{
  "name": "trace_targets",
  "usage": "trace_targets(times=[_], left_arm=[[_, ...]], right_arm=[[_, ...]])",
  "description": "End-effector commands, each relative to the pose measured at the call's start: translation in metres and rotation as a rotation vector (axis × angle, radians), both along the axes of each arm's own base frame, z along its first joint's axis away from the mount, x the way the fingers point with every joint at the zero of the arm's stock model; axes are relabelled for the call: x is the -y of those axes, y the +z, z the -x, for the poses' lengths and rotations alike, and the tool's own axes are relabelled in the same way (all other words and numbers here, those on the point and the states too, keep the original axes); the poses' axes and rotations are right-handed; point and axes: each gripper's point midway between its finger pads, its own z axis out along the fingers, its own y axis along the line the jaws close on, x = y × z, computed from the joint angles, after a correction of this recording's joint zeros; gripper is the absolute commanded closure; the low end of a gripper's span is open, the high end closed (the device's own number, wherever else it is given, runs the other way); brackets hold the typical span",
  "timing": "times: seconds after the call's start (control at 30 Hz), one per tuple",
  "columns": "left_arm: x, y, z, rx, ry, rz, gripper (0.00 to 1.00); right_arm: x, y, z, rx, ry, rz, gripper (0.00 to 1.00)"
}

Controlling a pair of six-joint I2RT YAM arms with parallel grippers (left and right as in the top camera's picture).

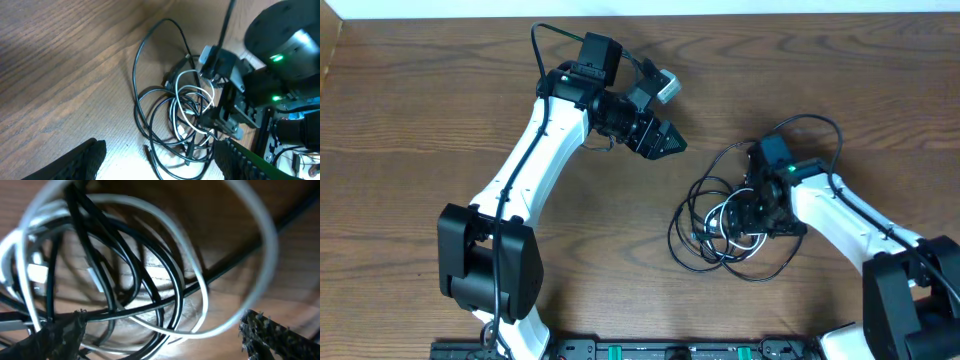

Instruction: Untangle cables

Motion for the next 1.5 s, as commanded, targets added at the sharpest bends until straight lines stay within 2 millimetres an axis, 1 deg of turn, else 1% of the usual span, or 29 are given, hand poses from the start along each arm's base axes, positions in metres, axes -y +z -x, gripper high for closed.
trace_targets(times=[0.0,0.07,0.1,0.13,0.17,0.2,0.23,0.27,0.3,0.33,0.47,0.57,0.63,0.7,0.8,0.87,0.9,0.97,1.07,1.17,1.47], left_arm=[[-0.001,0.011,-0.002,0.026,0.007,0.007,0.26],[-0.001,0.011,-0.002,0.026,0.007,0.007,0.26],[-0.001,0.011,-0.002,0.026,0.007,0.007,0.26],[-0.001,0.011,-0.002,0.026,0.007,0.007,0.26],[-0.001,0.011,-0.002,0.026,0.007,0.007,0.26],[-0.001,0.011,-0.002,0.026,0.007,0.007,0.26],[-0.001,0.011,-0.002,0.026,0.007,0.007,0.26],[-0.001,0.011,-0.002,0.026,0.007,0.007,0.26],[-0.001,0.011,-0.002,0.026,0.007,0.007,0.26],[-0.001,0.011,-0.002,0.026,0.007,0.007,0.26],[-0.001,0.011,-0.001,0.026,0.007,0.007,0.26],[-0.001,0.011,-0.001,0.025,0.008,0.007,0.26],[-0.001,0.011,-0.001,0.022,0.008,0.006,0.26],[-0.001,0.011,-0.001,0.021,0.008,0.006,0.26],[-0.001,0.011,-0.001,0.021,0.008,0.005,0.26],[-0.002,0.01,0.0,0.017,0.008,0.004,0.26],[-0.002,0.01,0.001,0.013,0.008,0.003,0.25],[-0.002,0.009,0.001,0.011,0.009,-0.001,0.26],[-0.002,0.009,0.001,0.012,0.009,-0.001,0.25],[-0.002,0.009,0.001,0.012,0.009,-0.001,0.26],[-0.002,0.009,0.001,0.014,0.009,-0.001,0.25]], right_arm=[[0.0,-0.016,0.01,-0.054,-0.008,0.015,0.04],[-0.001,-0.021,0.009,-0.061,-0.005,0.015,0.05],[-0.002,-0.024,0.009,-0.061,-0.002,0.015,0.09],[-0.004,-0.026,0.008,-0.06,0.001,0.014,0.21],[-0.007,-0.029,0.007,-0.06,0.005,0.005,0.29],[-0.009,-0.031,0.006,-0.058,0.009,0.0,0.34],[-0.011,-0.033,0.005,-0.055,0.013,-0.003,0.43],[-0.013,-0.034,0.003,-0.049,0.014,-0.01,0.54],[-0.015,-0.034,0.002,-0.043,0.012,-0.016,0.74],[-0.017,-0.034,0.0,-0.034,0.003,-0.019,0.99],[-0.029,-0.033,-0.009,-0.004,-0.008,-0.082,0.99],[-0.04,-0.027,-0.021,0.034,-0.02,-0.134,0.99],[-0.043,-0.021,-0.03,0.058,-0.037,-0.145,0.99],[-0.048,-0.012,-0.043,0.094,-0.042,-0.161,0.99],[-0.059,0.011,-0.067,0.166,-0.043,-0.199,0.99],[-0.065,0.029,-0.083,0.223,-0.04,-0.223,0.99],[-0.07,0.048,-0.096,0.275,-0.036,-0.244,0.99],[-0.074,0.072,-0.112,0.339,-0.036,-0.268,0.99],[-0.075,0.103,-0.128,0.414,-0.043,-0.292,0.99],[-0.072,0.129,-0.136,0.457,-0.038,-0.301,0.99],[-0.072,0.163,-0.137,0.505,-0.011,-0.312,0.99]])
